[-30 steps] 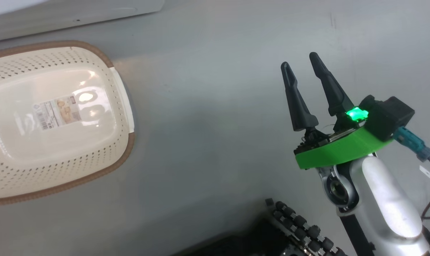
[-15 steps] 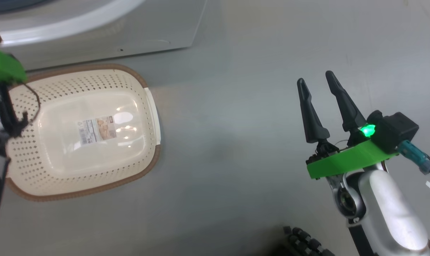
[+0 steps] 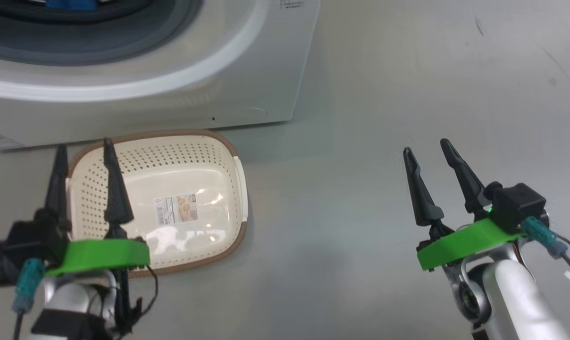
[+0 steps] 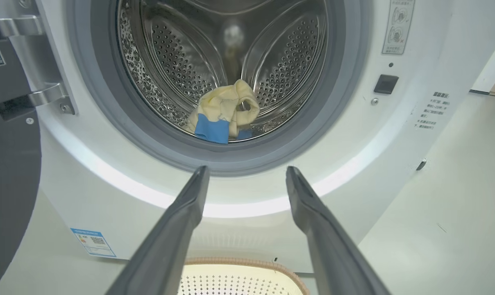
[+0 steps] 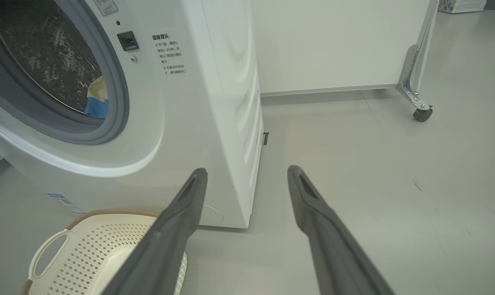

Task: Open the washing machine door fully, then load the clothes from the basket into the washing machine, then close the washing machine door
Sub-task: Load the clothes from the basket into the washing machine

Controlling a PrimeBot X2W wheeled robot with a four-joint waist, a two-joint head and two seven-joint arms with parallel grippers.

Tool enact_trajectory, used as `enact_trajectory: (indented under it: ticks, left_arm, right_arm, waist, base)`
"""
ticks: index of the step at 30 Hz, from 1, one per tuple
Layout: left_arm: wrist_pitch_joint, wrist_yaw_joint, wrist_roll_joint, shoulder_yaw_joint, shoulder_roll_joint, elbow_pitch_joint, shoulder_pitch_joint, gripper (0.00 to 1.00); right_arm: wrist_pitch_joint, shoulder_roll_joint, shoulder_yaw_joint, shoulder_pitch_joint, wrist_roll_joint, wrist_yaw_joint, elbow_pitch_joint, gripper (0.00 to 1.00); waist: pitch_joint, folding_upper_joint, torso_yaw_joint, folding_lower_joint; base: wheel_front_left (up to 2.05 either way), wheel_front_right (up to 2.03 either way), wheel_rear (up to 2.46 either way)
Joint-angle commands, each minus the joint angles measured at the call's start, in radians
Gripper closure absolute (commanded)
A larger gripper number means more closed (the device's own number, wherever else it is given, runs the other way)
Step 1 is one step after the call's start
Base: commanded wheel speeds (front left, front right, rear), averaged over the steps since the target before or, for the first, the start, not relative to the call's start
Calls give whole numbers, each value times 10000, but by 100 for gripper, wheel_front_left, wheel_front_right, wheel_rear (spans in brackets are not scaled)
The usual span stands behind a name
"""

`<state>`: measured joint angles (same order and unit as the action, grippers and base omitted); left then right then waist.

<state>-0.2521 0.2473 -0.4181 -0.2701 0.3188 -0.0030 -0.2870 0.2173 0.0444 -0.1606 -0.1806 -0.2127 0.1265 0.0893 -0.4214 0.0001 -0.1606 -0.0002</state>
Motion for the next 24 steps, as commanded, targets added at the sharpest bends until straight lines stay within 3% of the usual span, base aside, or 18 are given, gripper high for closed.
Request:
enact_trajectory:
  ticks: [1,7,24]
  left_arm:
    - [-95,840,125,351,61,-385,61,0]
    - [-96,489,417,354,-733,-244,838,0]
    - [-97,356,1772,323,-1191,384,2514,0]
  right_arm:
    - [-110,58,-106,141,128,42,-375,0]
    - [-614,77,260,640,532,42,-751,0]
    - [-1575,105,380,1938,717,42,-1683,0]
  waist:
    - [475,-1,391,2]
    - [1214,-1,1024,2]
    - [2986,-1,1356,2]
  base:
    - [0,0,0]
    - [0,0,0]
    - [0,0,0]
